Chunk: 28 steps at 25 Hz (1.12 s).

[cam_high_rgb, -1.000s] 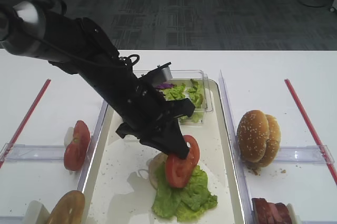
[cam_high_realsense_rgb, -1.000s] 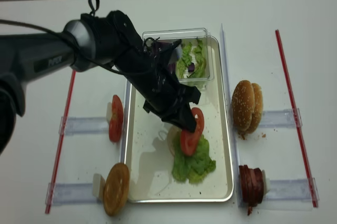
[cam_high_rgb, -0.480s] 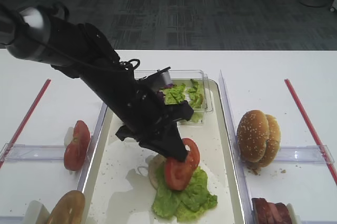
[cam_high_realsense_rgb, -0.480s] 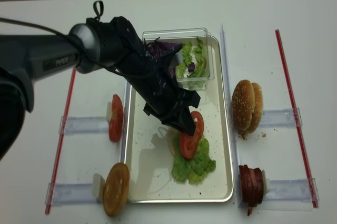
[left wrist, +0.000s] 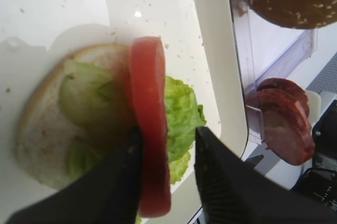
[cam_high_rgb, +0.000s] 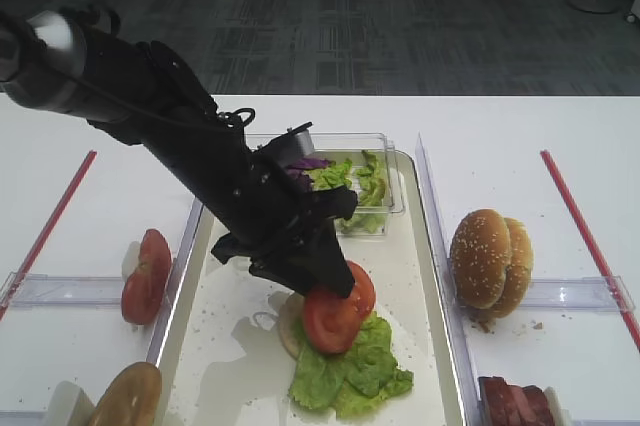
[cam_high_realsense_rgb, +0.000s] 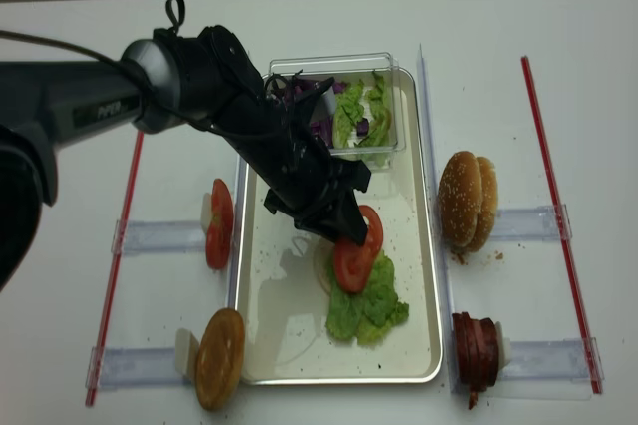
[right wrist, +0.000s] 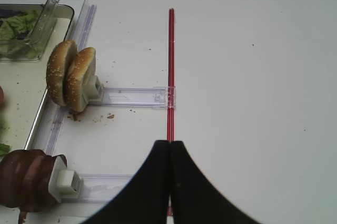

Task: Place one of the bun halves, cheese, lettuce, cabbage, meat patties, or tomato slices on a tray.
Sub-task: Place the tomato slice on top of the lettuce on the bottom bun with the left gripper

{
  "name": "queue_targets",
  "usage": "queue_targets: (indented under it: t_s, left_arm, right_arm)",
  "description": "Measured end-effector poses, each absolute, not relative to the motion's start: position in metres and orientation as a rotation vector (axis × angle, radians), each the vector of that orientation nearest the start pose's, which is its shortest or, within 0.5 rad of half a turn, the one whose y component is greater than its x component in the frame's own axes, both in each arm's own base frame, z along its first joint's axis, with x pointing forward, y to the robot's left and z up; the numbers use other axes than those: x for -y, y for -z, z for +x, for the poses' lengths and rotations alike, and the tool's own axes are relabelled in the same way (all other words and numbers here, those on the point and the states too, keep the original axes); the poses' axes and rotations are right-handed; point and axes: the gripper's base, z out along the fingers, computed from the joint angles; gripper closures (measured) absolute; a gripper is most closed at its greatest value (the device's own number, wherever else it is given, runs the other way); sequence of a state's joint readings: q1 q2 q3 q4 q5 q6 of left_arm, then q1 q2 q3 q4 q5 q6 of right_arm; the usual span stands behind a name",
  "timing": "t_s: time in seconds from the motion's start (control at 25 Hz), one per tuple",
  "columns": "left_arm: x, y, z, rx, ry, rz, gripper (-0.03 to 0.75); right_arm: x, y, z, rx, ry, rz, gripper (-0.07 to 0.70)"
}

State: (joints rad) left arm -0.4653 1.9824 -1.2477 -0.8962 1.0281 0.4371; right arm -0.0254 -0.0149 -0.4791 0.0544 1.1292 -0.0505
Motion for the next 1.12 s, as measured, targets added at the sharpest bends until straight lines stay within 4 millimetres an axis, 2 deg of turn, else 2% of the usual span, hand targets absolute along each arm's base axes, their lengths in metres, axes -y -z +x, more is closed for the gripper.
queue_targets:
  t_s: [0.2, 0.56, 1.12]
  left_arm:
    - [0.2200, -0.1653, 0.3030, -2.990, 1.159, 0.543, 0.423]
    - [0.2135, -0.1604, 0.3022, -3.059, 1.031, 0.552, 0.277]
    - [0.2136, -0.1603, 0.3029, -3.055, 1.027, 0.544, 0.225]
  right_arm:
    - [-0.0047, -0.2661, -0.0078, -2.117, -0.021, -0.031, 0.595]
    - [-0.0047, -0.2661, -0.0078, -2.117, -0.021, -0.031, 0.595]
    - [-0.0047, -0.2661, -0.0078, -2.117, -0.021, -0.031, 0.595]
